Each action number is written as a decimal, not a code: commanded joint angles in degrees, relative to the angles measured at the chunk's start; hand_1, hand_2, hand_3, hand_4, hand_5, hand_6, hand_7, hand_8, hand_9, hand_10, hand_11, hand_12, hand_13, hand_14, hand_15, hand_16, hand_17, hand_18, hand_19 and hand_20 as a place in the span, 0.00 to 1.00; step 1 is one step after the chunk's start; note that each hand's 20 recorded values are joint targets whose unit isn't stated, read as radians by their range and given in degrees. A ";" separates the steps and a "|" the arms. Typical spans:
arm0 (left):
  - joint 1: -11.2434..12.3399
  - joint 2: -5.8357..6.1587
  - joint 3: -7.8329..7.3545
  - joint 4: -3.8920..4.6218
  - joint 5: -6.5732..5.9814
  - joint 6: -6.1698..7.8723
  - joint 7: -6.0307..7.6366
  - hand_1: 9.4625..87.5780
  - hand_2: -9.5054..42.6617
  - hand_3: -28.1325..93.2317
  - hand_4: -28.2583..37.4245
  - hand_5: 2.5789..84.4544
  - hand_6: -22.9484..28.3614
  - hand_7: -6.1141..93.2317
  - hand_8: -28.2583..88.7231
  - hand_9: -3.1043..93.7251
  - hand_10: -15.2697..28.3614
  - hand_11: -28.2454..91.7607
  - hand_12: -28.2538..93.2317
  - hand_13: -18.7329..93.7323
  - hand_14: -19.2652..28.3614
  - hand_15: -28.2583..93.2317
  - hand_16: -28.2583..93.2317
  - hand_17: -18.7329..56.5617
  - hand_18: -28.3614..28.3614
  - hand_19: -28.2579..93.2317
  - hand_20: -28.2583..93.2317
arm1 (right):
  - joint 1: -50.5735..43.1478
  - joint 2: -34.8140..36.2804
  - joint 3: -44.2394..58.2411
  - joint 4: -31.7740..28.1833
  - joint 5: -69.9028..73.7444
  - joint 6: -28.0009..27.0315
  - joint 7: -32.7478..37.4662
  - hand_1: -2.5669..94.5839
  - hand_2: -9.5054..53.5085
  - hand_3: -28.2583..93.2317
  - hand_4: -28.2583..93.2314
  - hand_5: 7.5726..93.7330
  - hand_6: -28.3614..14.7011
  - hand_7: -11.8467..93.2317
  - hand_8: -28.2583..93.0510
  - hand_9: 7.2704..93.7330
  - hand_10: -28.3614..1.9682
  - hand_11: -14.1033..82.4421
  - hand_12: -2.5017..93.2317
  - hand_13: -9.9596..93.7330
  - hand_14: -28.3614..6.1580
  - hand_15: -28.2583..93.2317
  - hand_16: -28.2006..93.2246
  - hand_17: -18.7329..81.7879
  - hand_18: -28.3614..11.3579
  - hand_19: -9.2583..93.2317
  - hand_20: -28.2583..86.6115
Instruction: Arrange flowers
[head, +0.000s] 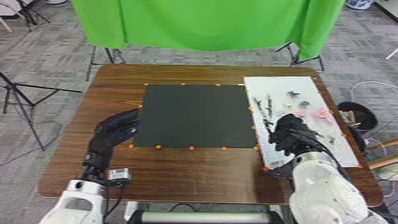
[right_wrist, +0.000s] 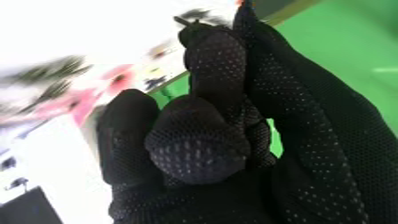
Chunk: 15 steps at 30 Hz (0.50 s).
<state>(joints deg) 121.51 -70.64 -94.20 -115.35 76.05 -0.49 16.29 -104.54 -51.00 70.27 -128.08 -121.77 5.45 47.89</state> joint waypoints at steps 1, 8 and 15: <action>1.17 2.04 -1.48 0.67 -1.51 1.46 -0.56 0.39 0.00 0.74 0.23 0.53 0.47 0.23 0.18 0.41 0.60 0.43 0.38 0.47 0.74 0.43 0.24 0.40 0.80 0.45 0.41 | 11.81 -1.29 -6.86 2.03 8.63 2.27 -2.79 0.61 0.00 0.73 0.44 0.68 0.50 0.61 0.40 0.94 0.48 0.52 0.44 1.00 0.77 0.74 0.43 0.90 0.55 1.00 0.63; 2.46 3.65 -3.60 1.32 -2.41 3.20 -0.35 0.38 0.00 0.74 0.23 0.53 0.47 0.23 0.18 0.41 0.60 0.43 0.38 0.48 0.74 0.44 0.24 0.40 0.80 0.45 0.41 | 20.41 -2.88 -14.30 5.96 15.28 2.42 -4.53 0.62 0.00 0.73 0.44 0.68 0.49 0.61 0.40 0.94 0.47 0.51 0.44 1.00 0.76 0.74 0.43 0.90 0.55 1.00 0.63; 4.13 4.29 -5.88 2.31 -4.06 5.42 0.27 0.38 0.00 0.74 0.24 0.53 0.47 0.24 0.18 0.41 0.60 0.43 0.37 0.48 0.74 0.44 0.24 0.40 0.80 0.45 0.41 | 27.59 -3.97 -21.90 11.08 21.46 5.10 -5.43 0.63 0.00 0.73 0.44 0.68 0.49 0.61 0.40 0.95 0.47 0.51 0.44 1.00 0.76 0.74 0.42 0.90 0.55 1.00 0.62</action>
<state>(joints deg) 123.54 -67.27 -98.07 -114.34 74.04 2.13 16.40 -82.99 -53.21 53.07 -120.41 -104.38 7.85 43.86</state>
